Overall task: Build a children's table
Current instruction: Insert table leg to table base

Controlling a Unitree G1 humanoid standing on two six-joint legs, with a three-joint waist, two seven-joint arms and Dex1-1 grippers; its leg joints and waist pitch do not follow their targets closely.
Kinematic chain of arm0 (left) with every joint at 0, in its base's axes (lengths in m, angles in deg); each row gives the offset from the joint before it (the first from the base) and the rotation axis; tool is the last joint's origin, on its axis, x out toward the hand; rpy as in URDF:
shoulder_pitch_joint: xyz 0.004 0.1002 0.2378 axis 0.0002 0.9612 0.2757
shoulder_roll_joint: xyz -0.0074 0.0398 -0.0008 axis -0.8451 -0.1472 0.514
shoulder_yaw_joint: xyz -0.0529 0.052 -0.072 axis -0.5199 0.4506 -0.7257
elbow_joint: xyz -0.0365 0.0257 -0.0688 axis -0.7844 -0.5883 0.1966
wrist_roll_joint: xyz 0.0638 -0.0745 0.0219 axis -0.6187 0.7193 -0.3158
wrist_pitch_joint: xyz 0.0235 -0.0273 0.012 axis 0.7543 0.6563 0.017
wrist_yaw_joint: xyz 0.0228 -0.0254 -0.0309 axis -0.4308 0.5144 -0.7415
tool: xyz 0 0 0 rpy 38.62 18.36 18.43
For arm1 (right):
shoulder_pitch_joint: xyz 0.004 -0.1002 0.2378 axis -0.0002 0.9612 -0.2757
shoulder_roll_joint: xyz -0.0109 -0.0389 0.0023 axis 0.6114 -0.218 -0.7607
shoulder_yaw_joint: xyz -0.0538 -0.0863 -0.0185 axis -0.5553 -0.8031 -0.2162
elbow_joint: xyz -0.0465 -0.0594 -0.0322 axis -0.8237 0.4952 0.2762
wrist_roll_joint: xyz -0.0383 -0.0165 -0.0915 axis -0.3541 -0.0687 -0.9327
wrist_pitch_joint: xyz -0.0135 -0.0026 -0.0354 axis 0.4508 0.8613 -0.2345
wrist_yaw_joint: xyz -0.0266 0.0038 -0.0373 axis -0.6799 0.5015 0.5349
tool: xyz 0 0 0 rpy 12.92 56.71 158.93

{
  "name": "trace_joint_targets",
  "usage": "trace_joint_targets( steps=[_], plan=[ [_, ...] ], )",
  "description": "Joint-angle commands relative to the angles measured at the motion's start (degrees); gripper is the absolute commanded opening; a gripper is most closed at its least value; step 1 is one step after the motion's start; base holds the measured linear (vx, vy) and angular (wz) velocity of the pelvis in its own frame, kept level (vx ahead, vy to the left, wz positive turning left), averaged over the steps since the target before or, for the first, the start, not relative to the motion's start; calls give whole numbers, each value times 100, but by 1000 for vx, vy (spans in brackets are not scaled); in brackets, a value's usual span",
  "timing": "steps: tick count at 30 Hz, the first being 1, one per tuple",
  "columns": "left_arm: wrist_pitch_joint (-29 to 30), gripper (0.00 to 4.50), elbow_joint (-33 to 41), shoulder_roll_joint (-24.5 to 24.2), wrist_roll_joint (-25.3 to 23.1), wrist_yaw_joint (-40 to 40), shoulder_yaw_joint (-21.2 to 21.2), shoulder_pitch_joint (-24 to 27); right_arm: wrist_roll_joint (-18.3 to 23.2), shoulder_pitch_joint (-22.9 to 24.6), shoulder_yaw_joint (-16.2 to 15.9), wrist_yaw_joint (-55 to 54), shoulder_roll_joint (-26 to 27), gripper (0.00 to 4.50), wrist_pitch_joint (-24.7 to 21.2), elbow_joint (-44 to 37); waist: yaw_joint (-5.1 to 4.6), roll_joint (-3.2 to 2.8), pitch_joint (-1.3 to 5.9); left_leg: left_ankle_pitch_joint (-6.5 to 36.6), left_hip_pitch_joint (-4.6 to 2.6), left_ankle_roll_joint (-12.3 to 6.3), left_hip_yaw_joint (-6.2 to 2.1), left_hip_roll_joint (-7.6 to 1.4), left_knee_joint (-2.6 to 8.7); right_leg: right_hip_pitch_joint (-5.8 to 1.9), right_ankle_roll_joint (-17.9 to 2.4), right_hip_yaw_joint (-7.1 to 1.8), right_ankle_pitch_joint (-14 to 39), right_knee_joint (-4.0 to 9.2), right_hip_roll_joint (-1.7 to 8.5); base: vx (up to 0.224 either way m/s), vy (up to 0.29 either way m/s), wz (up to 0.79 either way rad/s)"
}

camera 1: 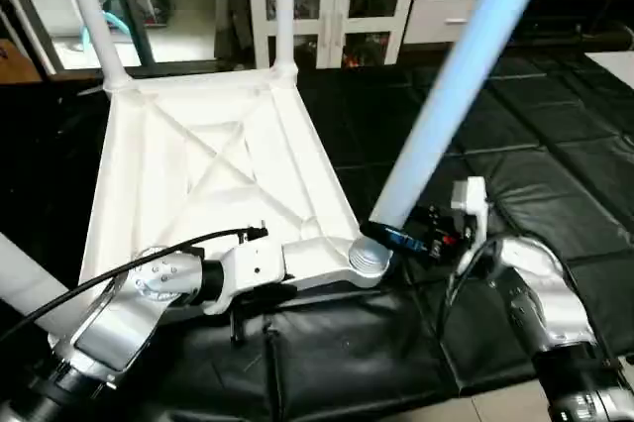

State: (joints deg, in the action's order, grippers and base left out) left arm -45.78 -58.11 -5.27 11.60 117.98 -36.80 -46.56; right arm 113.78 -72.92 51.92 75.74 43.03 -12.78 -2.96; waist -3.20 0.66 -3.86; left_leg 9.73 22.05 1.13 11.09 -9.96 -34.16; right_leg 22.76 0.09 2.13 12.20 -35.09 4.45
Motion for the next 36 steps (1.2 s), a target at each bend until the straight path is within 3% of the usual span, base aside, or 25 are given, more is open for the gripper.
trace_joint_targets(
  steps=[1,2,8,12,13,15,16,18,26,36],
  plan=[
    [22,0,-93,16,121,174,162,214,-332,6,-3,-83,-95,186,-44,375,-19,14,210,3026,-154,237,-244,-320,520,1,-882,-220,2846,607,322,0,0,0],
    [22,50,-93,16,121,174,162,214,-332,6,-3,-83,-95,186,-44,375,-26,14,212,3050,-153,242,-244,-319,520,2,-888,-219,2832,606,323,0,0,0],
    [53,101,-92,-87,256,255,-55,179,-311,-106,4,-7,-122,186,54,530,-49,27,215,3189,-185,276,-233,-322,524,33,-934,-227,2715,618,311,0,0,0],
    [4,101,-156,-150,175,296,-27,162,-307,-109,-1,16,-124,186,104,571,-54,33,211,3247,-190,285,-230,-323,533,37,-944,-230,2679,616,310,0,0,0],
    [0,101,-167,-163,162,296,-19,163,-306,-108,-3,15,-121,186,108,570,-51,9,198,3277,-192,298,-238,-321,532,43,-925,-232,2749,621,319,0,0,0],
    [3,101,-190,-169,158,283,-14,157,-308,-106,-3,15,-116,186,119,570,-58,29,201,3310,-196,306,-239,-321,531,47,-894,-232,2816,633,316,0,0,0],
    [-10,73,-225,-160,129,250,-7,138,-309,-106,-2,16,-113,186,123,571,-57,27,200,3329,-202,312,-239,-323,531,55,-886,-233,2838,636,315,0,0,0],
    [-48,73,-333,-106,52,148,-11,90,-310,-102,1,21,-107,186,130,570,-58,13,196,3353,-199,319,-240,-322,533,61,-882,-235,2836,642,313,0,0,0],
    [-108,4,-426,-50,57,137,36,59,-312,-68,-21,31,-92,186,171,553,-55,21,177,3532,-223,345,-257,-317,526,94,-773,-228,3159,677,320,0,0,0],
    [-288,4,-444,-66,-161,114,226,143,-436,-41,-133,115,-167,186,238,577,-55,36,146,3671,-233,352,-271,-318,536,135,-641,-227,3438,714,327,0,0,0]
  ],
)
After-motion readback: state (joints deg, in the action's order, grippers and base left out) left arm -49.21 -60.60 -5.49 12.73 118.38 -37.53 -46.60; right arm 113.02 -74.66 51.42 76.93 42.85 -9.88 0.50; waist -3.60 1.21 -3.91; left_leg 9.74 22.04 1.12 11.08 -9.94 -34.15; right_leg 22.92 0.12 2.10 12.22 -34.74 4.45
